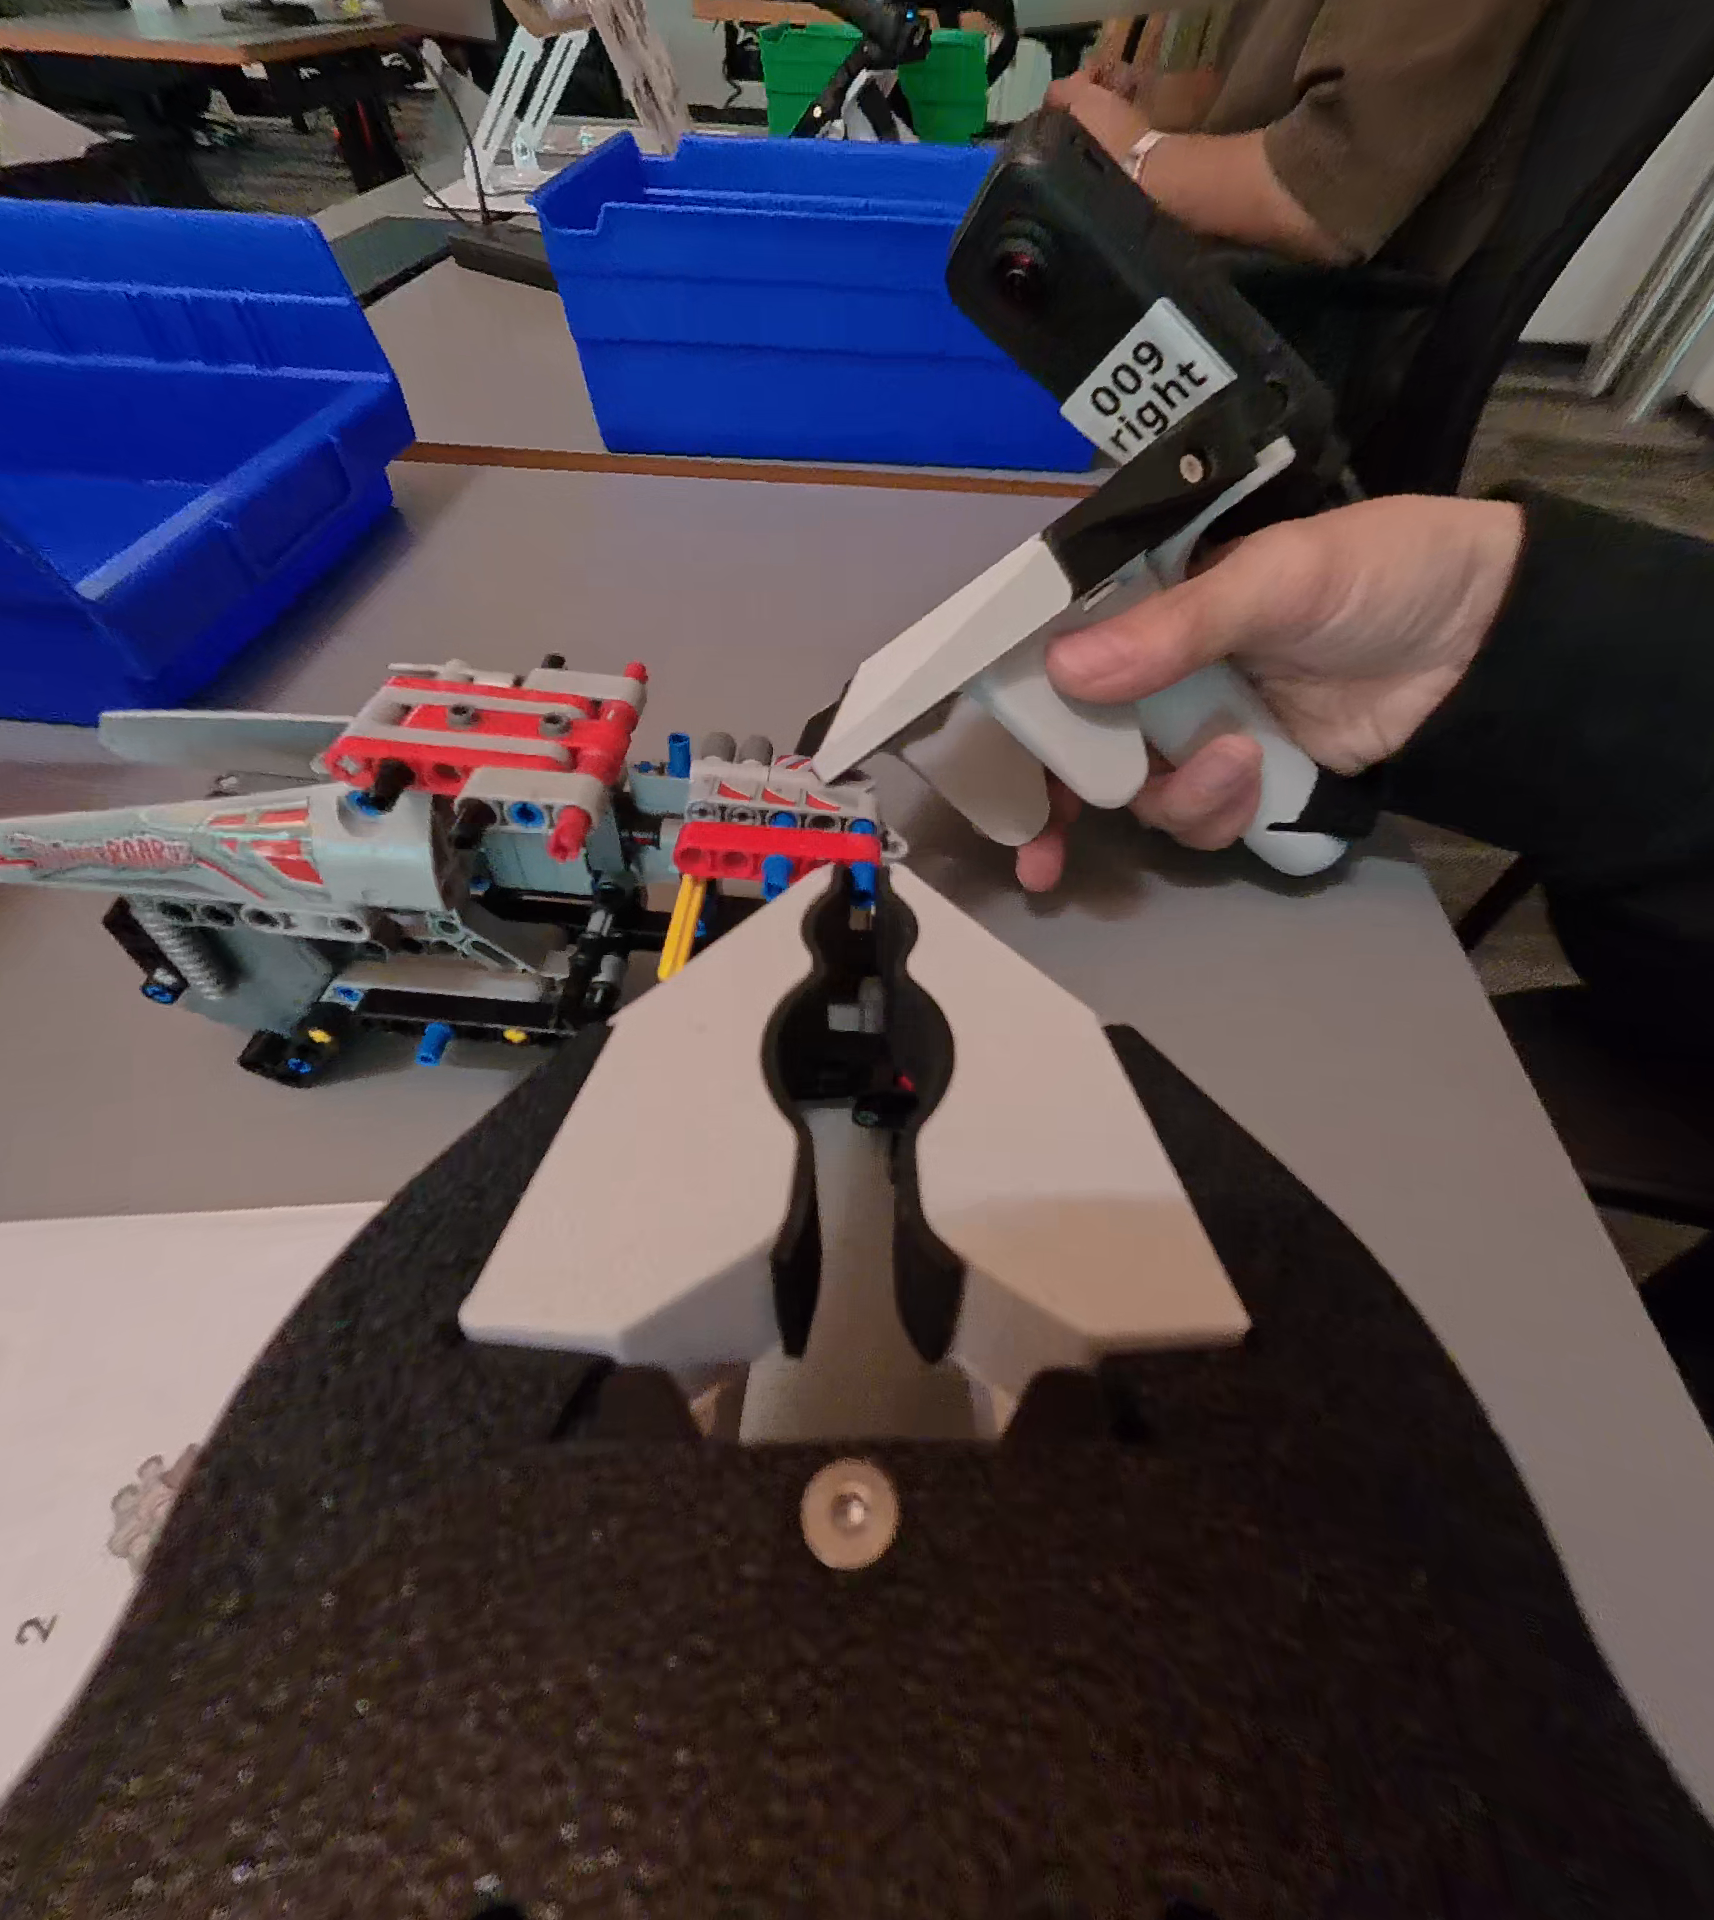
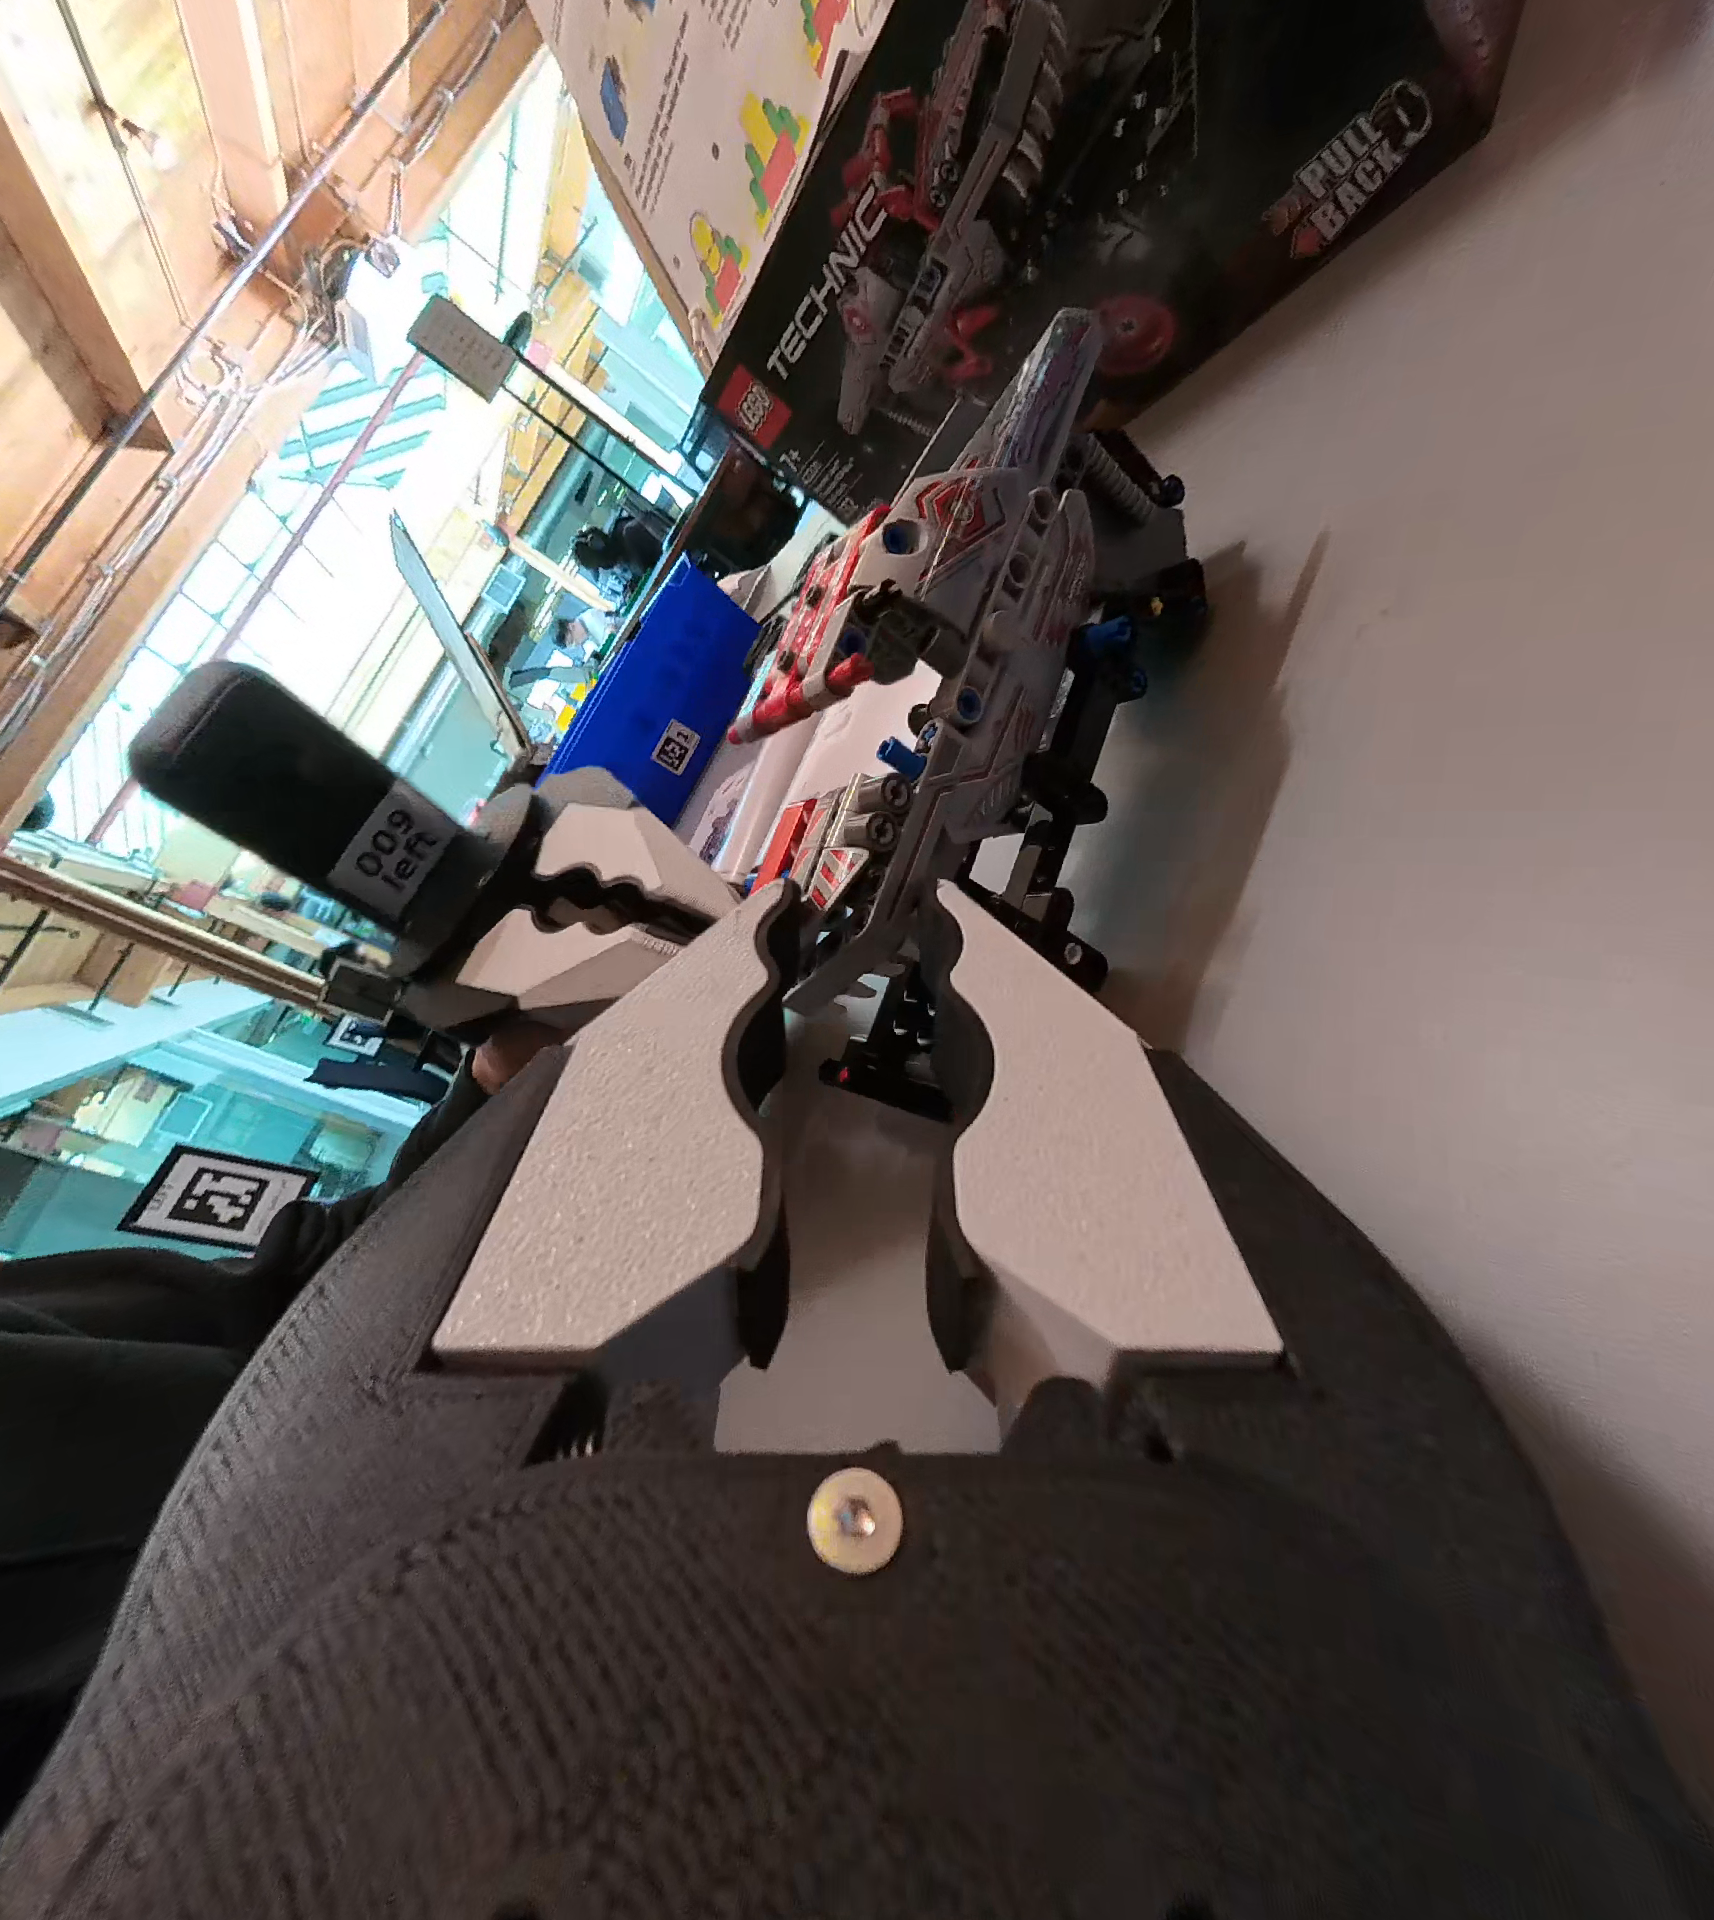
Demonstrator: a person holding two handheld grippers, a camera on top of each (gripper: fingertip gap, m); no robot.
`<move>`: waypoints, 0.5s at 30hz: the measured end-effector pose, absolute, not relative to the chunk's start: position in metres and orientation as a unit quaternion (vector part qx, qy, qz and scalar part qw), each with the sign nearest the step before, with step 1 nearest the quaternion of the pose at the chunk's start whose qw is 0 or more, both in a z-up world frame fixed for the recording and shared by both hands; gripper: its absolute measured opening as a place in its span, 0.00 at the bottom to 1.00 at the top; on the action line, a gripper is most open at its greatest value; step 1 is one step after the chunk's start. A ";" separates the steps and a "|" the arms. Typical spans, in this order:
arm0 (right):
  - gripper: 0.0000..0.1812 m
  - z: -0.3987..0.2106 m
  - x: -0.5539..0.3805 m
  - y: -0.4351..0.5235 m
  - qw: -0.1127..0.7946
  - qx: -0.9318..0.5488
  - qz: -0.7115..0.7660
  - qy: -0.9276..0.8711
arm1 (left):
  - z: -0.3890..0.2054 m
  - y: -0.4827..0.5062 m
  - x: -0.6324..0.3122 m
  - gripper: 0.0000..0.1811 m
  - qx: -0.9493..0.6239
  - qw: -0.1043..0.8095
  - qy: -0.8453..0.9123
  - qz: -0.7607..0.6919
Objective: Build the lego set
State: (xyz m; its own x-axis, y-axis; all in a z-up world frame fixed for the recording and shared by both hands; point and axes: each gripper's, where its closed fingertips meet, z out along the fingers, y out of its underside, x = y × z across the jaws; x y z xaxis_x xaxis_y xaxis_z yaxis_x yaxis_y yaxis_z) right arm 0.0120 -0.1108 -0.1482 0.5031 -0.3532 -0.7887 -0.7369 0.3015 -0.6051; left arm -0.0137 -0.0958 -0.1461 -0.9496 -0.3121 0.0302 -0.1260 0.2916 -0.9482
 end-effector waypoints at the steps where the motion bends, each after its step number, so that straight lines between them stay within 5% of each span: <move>1: 0.12 -0.148 0.012 -0.111 0.653 -0.570 0.142 0.479 | -0.146 -0.096 -0.014 0.01 -0.139 0.079 0.801 -0.577; 11: 0.11 -0.149 0.012 -0.108 0.637 -0.594 0.090 0.483 | -0.146 -0.094 -0.014 0.01 -0.153 0.056 0.792 -0.588; 15: 0.11 -0.149 0.012 -0.108 0.640 -0.589 0.094 0.484 | -0.146 -0.093 -0.014 0.01 -0.195 -0.019 0.771 -0.606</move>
State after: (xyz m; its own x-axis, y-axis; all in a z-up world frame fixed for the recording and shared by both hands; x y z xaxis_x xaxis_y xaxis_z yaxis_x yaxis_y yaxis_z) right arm 0.0119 -0.1082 -0.1489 0.5132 -0.4508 -0.7303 -0.6905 0.2885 -0.6633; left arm -0.0138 -0.0935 -0.1456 -0.9232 -0.2780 0.2656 -0.3236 0.1887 -0.9272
